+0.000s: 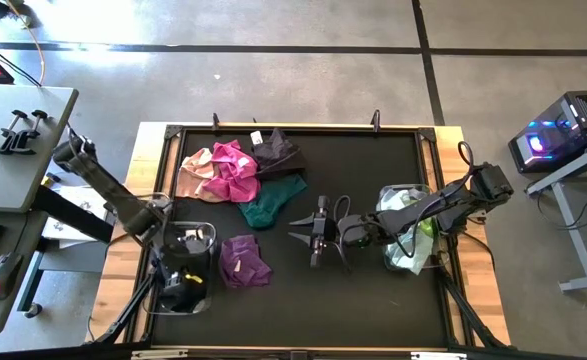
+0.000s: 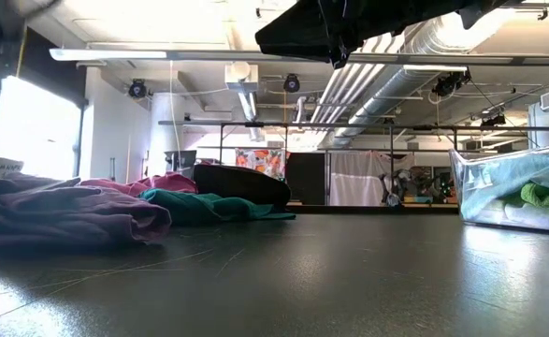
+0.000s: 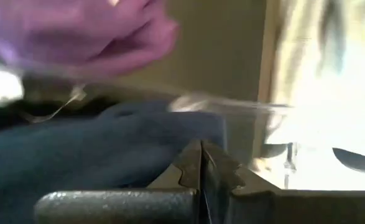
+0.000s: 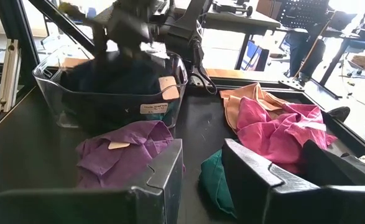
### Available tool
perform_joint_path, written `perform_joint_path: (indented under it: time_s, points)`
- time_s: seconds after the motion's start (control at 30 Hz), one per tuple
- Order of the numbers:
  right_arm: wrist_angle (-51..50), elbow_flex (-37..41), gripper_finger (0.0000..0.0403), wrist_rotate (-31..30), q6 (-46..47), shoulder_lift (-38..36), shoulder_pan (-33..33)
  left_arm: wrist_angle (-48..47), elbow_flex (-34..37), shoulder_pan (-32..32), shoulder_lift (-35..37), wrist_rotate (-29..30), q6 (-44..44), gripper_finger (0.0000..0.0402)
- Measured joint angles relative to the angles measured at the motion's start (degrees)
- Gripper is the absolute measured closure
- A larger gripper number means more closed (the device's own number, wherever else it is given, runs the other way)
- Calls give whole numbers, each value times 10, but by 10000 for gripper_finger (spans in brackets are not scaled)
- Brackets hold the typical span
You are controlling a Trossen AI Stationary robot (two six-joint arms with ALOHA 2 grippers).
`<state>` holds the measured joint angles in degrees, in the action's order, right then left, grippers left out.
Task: Sort towels by color in basket
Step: Put the dark blue towel into the left transparent bin
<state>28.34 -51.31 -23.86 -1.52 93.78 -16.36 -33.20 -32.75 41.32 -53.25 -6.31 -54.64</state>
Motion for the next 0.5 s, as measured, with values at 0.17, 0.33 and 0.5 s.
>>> perform_joint_path:
  time_s: [0.17,0.33,0.5]
  points:
    - [0,0,293,0,0,0,0,-76,-113,1,14,22,23,401]
    - [0,0,293,0,0,0,3,-183,-166,22,15,51,-30,401]
    - [0,0,293,0,5,0,6,-289,-133,41,15,52,-133,401]
